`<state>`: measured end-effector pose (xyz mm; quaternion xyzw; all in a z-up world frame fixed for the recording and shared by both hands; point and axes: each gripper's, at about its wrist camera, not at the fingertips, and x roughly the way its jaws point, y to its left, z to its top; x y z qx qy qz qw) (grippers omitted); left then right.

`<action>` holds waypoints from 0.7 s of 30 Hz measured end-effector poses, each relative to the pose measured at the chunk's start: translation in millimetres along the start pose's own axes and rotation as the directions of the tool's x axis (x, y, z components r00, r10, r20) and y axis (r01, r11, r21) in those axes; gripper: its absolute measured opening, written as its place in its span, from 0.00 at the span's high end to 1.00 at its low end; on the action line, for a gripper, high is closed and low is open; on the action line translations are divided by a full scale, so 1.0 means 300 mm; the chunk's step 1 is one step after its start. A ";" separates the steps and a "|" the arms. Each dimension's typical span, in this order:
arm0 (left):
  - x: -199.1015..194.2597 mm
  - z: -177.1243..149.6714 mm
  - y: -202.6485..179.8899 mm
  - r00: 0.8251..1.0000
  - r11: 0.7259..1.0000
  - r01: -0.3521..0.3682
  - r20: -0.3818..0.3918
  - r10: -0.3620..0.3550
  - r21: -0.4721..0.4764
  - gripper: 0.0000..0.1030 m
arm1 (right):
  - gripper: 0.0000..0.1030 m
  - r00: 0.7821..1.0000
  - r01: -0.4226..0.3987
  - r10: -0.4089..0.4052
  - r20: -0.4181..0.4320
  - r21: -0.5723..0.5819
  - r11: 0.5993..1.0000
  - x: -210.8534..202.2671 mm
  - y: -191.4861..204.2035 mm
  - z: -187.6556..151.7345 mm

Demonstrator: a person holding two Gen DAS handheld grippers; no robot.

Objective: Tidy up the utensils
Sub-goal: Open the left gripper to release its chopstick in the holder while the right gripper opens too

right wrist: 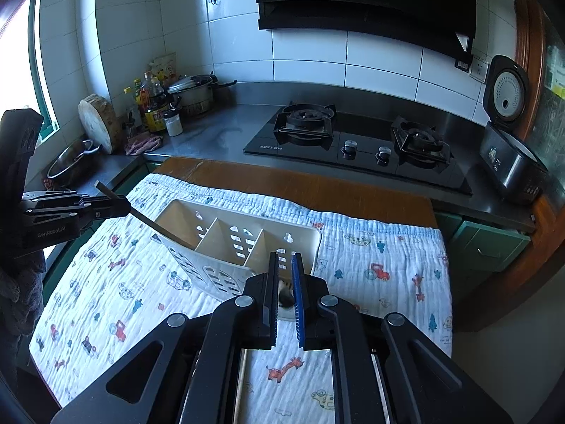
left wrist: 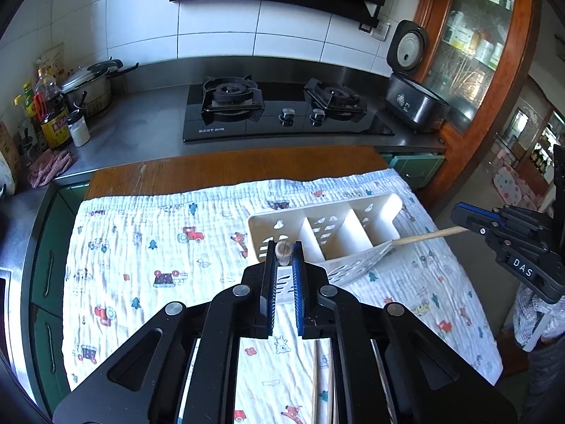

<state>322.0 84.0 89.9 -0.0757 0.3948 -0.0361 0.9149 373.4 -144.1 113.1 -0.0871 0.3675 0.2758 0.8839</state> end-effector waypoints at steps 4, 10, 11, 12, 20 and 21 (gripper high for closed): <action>-0.048 0.002 -0.011 0.999 1.000 -0.006 0.037 0.006 0.000 0.77 | 0.84 0.999 0.015 -0.015 0.040 -0.001 1.000 -0.055 -0.004 -0.001; -0.163 -0.030 -0.032 0.994 1.000 -0.020 0.104 0.020 0.003 0.57 | 0.78 0.992 0.049 -0.046 0.119 -0.024 0.999 -0.202 0.009 -0.040; -0.186 -0.047 -0.038 0.993 1.000 -0.022 0.118 0.021 0.007 0.53 | 0.77 0.991 0.047 -0.042 0.128 -0.029 0.999 -0.228 0.018 -0.058; -0.205 -0.068 -0.044 0.992 1.000 -0.022 0.128 0.021 0.009 0.50 | 0.76 0.990 0.041 -0.036 0.133 -0.032 0.999 -0.250 0.024 -0.079; -0.259 -0.297 -0.065 0.993 1.000 0.017 0.118 -0.018 0.005 0.45 | 0.74 0.997 -0.019 0.024 0.076 -0.058 0.998 -0.286 0.099 -0.318; -0.257 -0.328 -0.069 0.993 1.000 0.015 0.113 -0.016 0.009 0.43 | 0.74 0.998 -0.024 0.028 0.061 -0.058 0.998 -0.275 0.110 -0.351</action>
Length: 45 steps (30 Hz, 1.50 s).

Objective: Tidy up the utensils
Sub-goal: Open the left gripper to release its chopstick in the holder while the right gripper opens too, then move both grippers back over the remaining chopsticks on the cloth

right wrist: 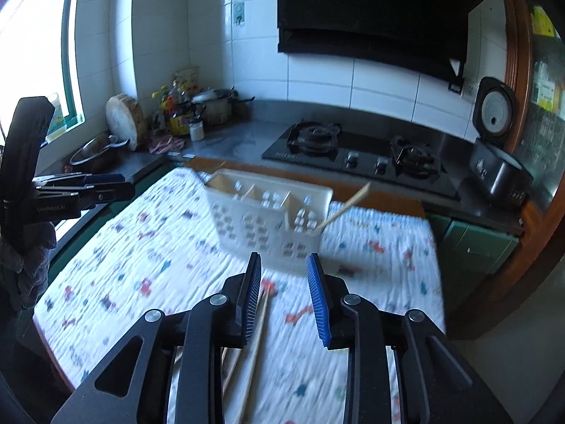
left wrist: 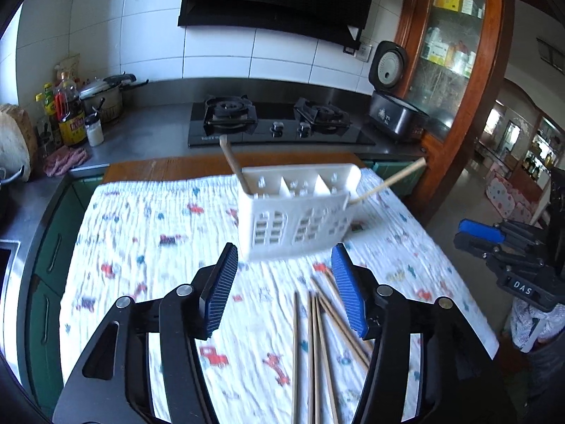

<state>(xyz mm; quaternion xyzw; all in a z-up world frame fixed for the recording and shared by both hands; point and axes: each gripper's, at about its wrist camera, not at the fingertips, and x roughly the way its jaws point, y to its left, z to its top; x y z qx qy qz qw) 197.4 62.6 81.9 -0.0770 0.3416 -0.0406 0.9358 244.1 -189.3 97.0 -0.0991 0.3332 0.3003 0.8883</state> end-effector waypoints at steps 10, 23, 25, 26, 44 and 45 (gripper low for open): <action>0.045 -0.293 0.007 0.994 0.999 -0.049 -0.099 0.049 -0.001 0.39 | 0.74 0.990 0.009 -0.008 -0.138 0.004 1.000 0.123 0.097 -0.301; 0.100 -0.503 0.017 0.977 0.994 -0.105 -0.186 0.103 -0.001 0.33 | 0.74 0.978 0.018 -0.008 -0.210 0.050 0.999 0.217 0.126 -0.464; 0.100 -0.513 0.018 0.977 0.995 -0.104 -0.189 0.101 -0.008 0.32 | 0.74 0.976 0.020 -0.007 -0.216 0.057 0.998 0.226 0.128 -0.476; 0.099 -0.519 0.020 0.977 0.994 -0.106 -0.190 0.102 -0.010 0.31 | 0.74 0.976 0.024 -0.011 -0.217 0.057 0.998 0.229 0.129 -0.479; 0.116 -0.580 0.065 0.970 0.990 -0.119 -0.223 0.100 -0.073 0.26 | 0.53 0.973 0.019 0.004 -0.229 0.099 0.995 0.267 0.131 -0.501; 0.115 -0.581 0.067 0.970 0.990 -0.119 -0.223 0.100 -0.075 0.26 | 0.53 0.974 0.020 0.003 -0.228 0.100 0.995 0.267 0.131 -0.501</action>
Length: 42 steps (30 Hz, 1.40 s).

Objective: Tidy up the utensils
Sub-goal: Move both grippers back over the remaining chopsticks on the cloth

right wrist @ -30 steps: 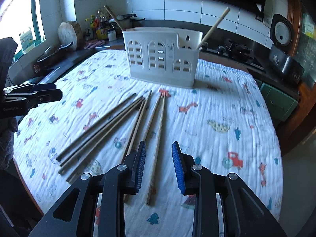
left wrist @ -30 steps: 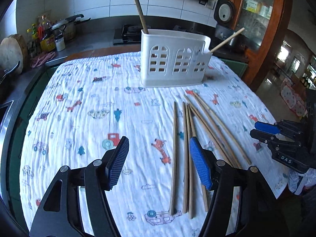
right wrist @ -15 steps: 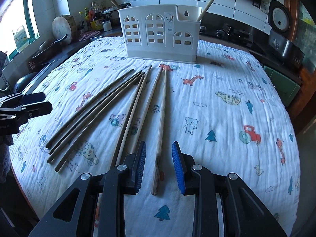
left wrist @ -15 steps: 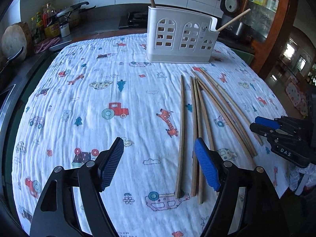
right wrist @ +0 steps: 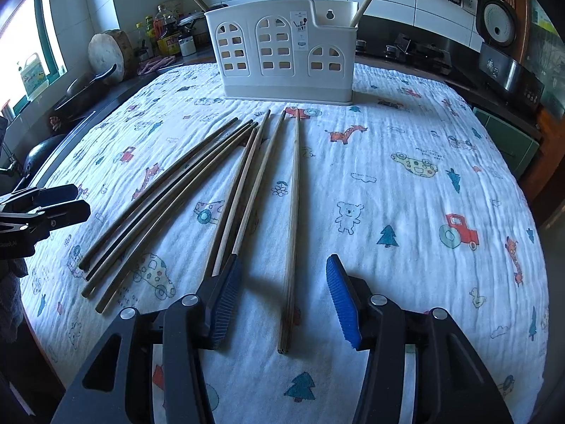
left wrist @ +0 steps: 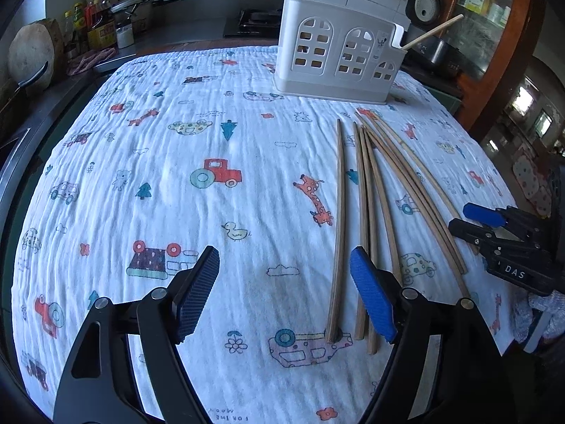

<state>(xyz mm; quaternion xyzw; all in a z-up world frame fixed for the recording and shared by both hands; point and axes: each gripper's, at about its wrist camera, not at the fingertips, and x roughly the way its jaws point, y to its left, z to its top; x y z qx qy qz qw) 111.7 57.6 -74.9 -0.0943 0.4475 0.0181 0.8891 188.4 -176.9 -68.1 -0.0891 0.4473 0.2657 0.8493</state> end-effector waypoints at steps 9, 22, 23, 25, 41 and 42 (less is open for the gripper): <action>-0.008 0.000 0.012 1.000 1.000 -0.005 0.005 0.005 -0.014 0.26 | 0.38 0.999 0.031 -0.031 0.020 0.000 1.000 -0.024 -0.015 0.001; -0.018 -0.004 0.038 1.000 0.999 -0.018 0.012 0.019 -0.042 0.25 | 0.15 0.999 0.028 -0.029 0.033 0.037 0.999 -0.045 -0.032 -0.012; -0.018 -0.006 0.039 1.000 0.999 -0.017 0.012 0.018 -0.045 0.25 | 0.14 0.999 0.029 -0.030 0.030 0.038 0.999 -0.045 -0.032 -0.013; -0.017 -0.009 0.041 1.000 0.999 -0.015 0.011 0.015 -0.050 0.25 | 0.13 0.999 0.031 -0.032 0.030 0.038 0.999 -0.046 -0.031 -0.015; -0.016 -0.027 0.056 1.000 0.997 -0.012 0.008 0.013 -0.081 0.21 | 0.11 0.999 0.035 -0.036 0.028 0.007 0.999 -0.055 -0.010 -0.028; -0.015 -0.029 0.056 1.000 0.997 -0.011 0.007 0.011 -0.082 0.21 | 0.11 0.999 0.038 -0.038 0.027 0.004 0.999 -0.056 -0.010 -0.029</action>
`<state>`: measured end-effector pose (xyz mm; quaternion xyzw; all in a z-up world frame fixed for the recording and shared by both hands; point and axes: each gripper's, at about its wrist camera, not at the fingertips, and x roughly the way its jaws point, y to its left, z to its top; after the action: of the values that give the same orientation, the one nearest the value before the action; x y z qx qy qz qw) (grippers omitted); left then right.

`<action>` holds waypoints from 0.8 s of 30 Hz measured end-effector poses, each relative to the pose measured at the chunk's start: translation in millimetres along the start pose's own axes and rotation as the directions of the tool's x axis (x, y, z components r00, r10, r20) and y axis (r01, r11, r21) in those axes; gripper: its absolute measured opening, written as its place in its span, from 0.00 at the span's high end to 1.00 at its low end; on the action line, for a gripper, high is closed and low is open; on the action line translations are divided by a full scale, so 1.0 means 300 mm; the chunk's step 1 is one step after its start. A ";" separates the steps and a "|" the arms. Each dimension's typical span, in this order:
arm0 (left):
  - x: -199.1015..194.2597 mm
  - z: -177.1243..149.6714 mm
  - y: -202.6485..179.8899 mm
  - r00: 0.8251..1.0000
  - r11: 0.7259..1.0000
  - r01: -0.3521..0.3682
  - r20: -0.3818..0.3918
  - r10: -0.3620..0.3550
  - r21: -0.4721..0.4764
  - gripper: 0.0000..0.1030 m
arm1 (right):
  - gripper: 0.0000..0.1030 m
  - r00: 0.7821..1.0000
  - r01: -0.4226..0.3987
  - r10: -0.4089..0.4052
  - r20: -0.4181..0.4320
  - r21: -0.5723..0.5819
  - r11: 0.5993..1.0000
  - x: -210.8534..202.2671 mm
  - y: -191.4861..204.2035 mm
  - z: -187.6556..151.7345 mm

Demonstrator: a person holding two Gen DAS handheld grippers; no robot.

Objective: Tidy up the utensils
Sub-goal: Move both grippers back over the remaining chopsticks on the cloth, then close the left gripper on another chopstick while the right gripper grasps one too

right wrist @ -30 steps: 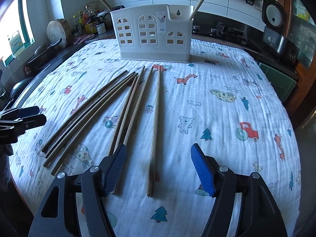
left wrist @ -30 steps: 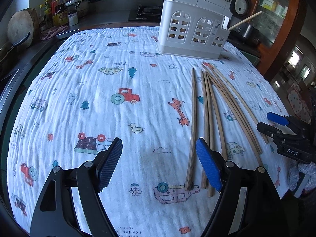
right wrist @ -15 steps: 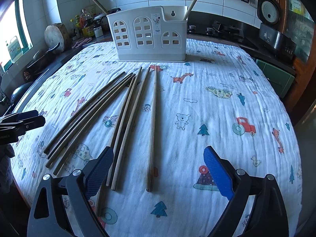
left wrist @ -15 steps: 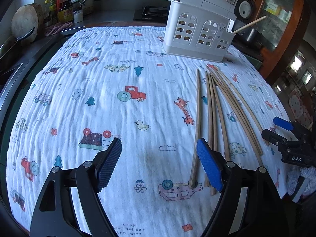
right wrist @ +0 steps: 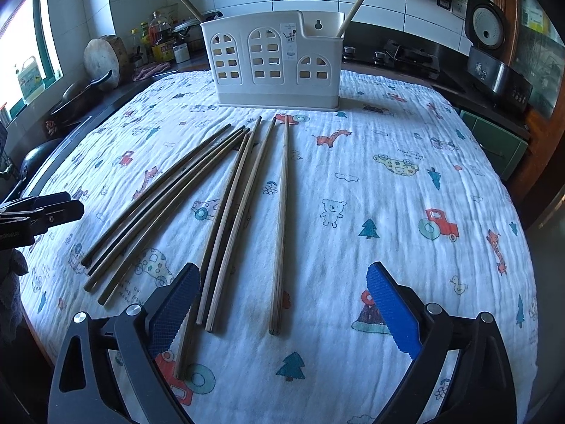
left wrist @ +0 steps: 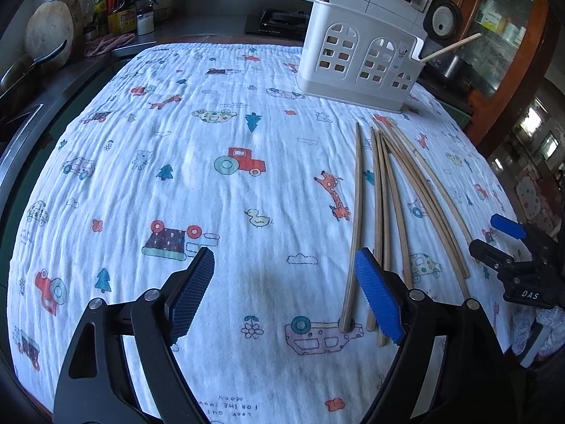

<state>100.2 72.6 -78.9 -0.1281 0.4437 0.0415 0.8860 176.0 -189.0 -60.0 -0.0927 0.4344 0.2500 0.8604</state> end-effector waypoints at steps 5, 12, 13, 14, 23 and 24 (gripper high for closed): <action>0.008 -0.005 -0.001 1.000 1.000 0.004 -0.007 -0.004 -0.001 0.21 | 0.11 1.000 0.000 0.000 0.004 0.007 1.000 -0.003 -0.008 0.000; 0.012 -0.004 0.000 1.000 1.000 0.007 -0.007 -0.007 0.000 0.21 | 0.36 1.000 -0.007 0.008 -0.010 0.024 1.000 0.009 -0.021 0.008; 0.013 -0.003 -0.001 1.000 1.000 0.009 -0.008 -0.009 0.001 0.21 | 0.42 1.000 -0.008 0.008 -0.012 0.021 1.000 0.012 -0.018 0.009; 0.013 -0.004 -0.002 1.000 1.000 0.010 -0.007 -0.010 0.004 0.21 | 0.45 1.000 -0.011 0.011 -0.015 0.020 1.000 0.015 -0.016 0.009; 0.011 -0.010 -0.047 0.999 0.998 0.032 -0.006 -0.032 0.057 0.25 | 0.75 0.999 -0.026 0.026 -0.036 -0.008 1.000 0.040 0.011 0.007; 0.011 -0.011 -0.054 0.999 0.997 0.040 -0.009 -0.040 0.068 0.31 | 0.80 0.999 -0.027 0.026 -0.037 -0.007 1.000 0.042 0.010 0.007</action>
<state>102.6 56.0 -80.3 -0.1069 0.4458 0.0081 0.8887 182.2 -181.1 -68.5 -0.0947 0.4504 0.2611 0.8485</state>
